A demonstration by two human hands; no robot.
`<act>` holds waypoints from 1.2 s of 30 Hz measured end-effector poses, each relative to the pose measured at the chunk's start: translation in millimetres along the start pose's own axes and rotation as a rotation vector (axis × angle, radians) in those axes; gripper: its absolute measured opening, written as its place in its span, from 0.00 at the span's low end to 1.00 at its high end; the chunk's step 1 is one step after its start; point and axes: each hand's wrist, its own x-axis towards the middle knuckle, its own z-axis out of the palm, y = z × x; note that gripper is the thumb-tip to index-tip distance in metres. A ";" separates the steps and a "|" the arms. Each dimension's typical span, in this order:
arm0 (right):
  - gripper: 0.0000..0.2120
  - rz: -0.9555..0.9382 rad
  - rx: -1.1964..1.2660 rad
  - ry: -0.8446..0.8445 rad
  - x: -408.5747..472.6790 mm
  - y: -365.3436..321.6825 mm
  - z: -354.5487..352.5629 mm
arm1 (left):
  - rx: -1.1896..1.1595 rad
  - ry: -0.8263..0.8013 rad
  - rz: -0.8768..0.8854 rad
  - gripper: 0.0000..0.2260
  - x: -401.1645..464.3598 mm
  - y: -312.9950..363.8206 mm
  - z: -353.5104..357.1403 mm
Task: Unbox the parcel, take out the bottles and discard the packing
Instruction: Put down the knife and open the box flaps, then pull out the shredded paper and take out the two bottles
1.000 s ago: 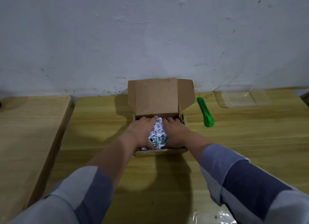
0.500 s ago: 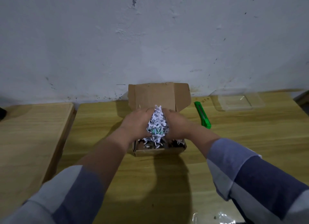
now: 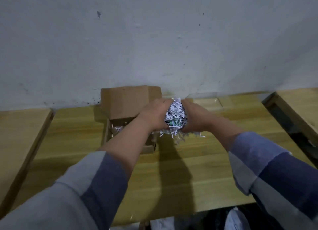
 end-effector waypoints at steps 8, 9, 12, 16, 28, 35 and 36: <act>0.42 0.078 0.101 -0.081 -66.5 91.4 56.5 | -0.047 -0.167 -0.112 0.39 -7.8 82.6 100.1; 0.42 0.085 0.101 -0.066 -71.6 99.7 64.6 | -0.037 -0.164 -0.118 0.39 -8.0 87.5 110.8; 0.42 0.152 0.160 0.013 -82.3 117.1 84.6 | 0.053 -0.109 -0.114 0.37 -3.6 98.7 128.6; 0.45 0.236 0.259 0.058 -87.7 130.4 92.9 | 0.198 -0.075 -0.154 0.37 5.3 115.6 136.3; 0.14 0.352 0.397 0.054 -87.6 141.3 40.0 | -0.136 0.149 -0.315 0.16 -18.1 131.2 128.3; 0.13 0.369 0.570 0.104 -86.0 127.6 69.7 | -0.163 0.139 -0.461 0.13 -26.7 137.4 154.5; 0.10 0.384 0.581 0.139 -84.9 129.8 71.0 | -0.181 0.141 -0.459 0.12 -29.7 135.4 152.3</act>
